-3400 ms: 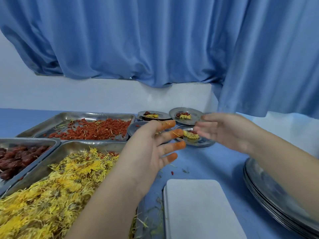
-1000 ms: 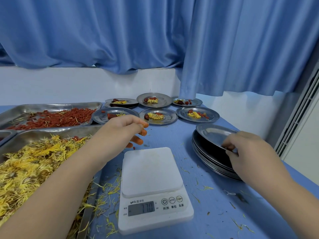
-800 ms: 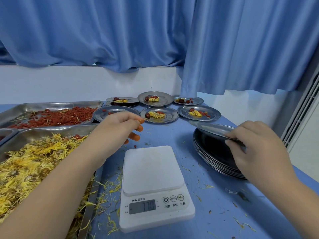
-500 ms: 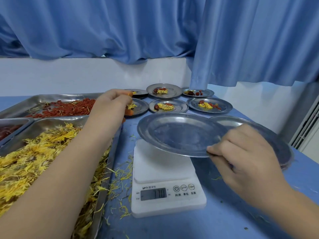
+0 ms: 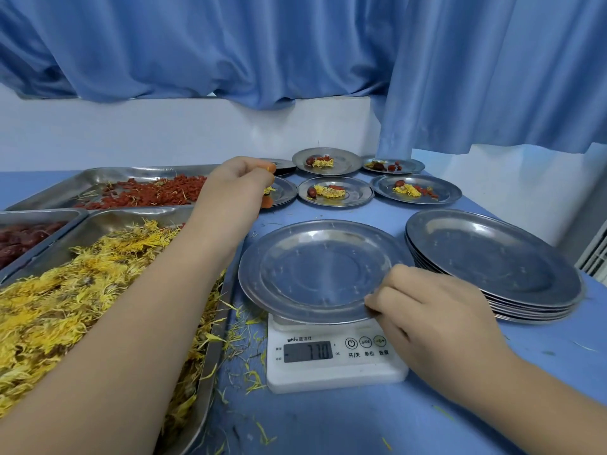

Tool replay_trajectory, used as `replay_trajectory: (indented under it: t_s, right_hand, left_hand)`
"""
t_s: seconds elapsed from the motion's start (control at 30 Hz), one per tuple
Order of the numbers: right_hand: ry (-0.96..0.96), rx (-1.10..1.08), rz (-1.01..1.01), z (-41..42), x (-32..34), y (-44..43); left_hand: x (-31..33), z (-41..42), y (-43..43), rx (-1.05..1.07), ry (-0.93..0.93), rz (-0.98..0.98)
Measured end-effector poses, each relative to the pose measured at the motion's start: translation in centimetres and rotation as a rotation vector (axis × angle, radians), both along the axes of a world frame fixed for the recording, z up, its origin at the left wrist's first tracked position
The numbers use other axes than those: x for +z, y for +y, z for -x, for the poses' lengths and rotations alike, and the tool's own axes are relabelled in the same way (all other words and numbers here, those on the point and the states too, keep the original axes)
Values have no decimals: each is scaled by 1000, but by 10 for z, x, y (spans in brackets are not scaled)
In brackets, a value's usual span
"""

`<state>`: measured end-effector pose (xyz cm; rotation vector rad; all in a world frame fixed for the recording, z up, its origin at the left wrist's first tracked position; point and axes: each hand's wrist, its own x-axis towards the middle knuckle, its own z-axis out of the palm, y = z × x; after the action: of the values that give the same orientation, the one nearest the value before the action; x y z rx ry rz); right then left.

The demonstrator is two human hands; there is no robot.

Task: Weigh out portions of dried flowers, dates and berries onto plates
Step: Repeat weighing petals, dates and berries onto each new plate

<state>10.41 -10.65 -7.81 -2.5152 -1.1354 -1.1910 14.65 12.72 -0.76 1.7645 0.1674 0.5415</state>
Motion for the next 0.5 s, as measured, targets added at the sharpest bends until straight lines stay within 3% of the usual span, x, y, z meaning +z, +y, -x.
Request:
replay_trajectory:
  t_s: [0.1,0.27,0.5]
  right_hand:
    - [165,-62,6,7,3,1]
    - [438,53,-93,18,12,-6]
    - [510,27,-43,28,27,-21]
  left_hand:
    - [-1,-1,0,2,2,-7]
    - [-1,-1,1,11,10,-22]
    - [-1,0,0,1,10,-43]
